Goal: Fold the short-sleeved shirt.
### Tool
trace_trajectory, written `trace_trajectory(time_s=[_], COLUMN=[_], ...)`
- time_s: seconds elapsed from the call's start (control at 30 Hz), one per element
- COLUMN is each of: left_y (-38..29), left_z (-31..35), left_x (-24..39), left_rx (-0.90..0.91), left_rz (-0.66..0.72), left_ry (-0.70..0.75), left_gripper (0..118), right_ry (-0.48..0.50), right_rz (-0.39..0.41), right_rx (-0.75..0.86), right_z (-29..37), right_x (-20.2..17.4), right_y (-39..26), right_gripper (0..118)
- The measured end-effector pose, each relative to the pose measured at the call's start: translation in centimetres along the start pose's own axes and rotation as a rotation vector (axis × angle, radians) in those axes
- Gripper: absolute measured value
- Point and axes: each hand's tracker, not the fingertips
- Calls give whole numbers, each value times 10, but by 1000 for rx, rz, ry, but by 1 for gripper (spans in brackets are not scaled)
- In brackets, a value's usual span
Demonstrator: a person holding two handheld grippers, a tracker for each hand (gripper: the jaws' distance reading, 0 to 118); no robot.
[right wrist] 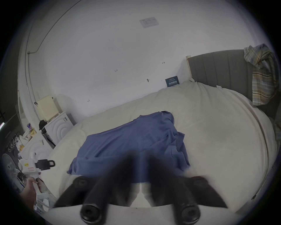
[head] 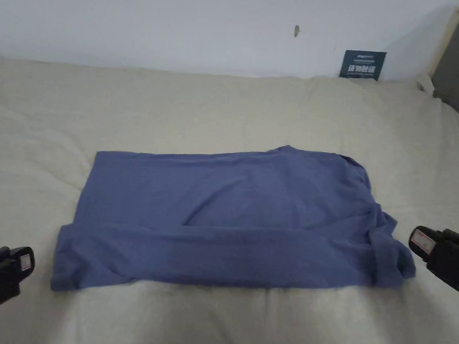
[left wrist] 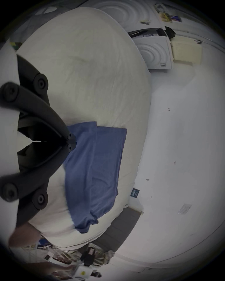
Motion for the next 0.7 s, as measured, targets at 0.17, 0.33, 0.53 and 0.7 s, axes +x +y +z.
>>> trace_trajectory(time_s=[0.17,0.33,0.53,0.7], left_y=[31,59,60,36], left_z=[-19,-82,-141,-172], left_x=[-12,-24,-31,-15], left_rx=[-149,-389,-482,-636], left_rz=[-72,-63,-3,-90], left_ry=[37,33,62,142], left_gripper=[0,0,118,114], right_ry=[32,59,92,132], right_rz=[-75,-80,-40,-65], right_rx=[-27,-51,-90,-138], right_z=[1,3,2,-8], right_x=[10,9,3,8], right_y=[0,1,-7,-12], right_gripper=[0,0,0,0])
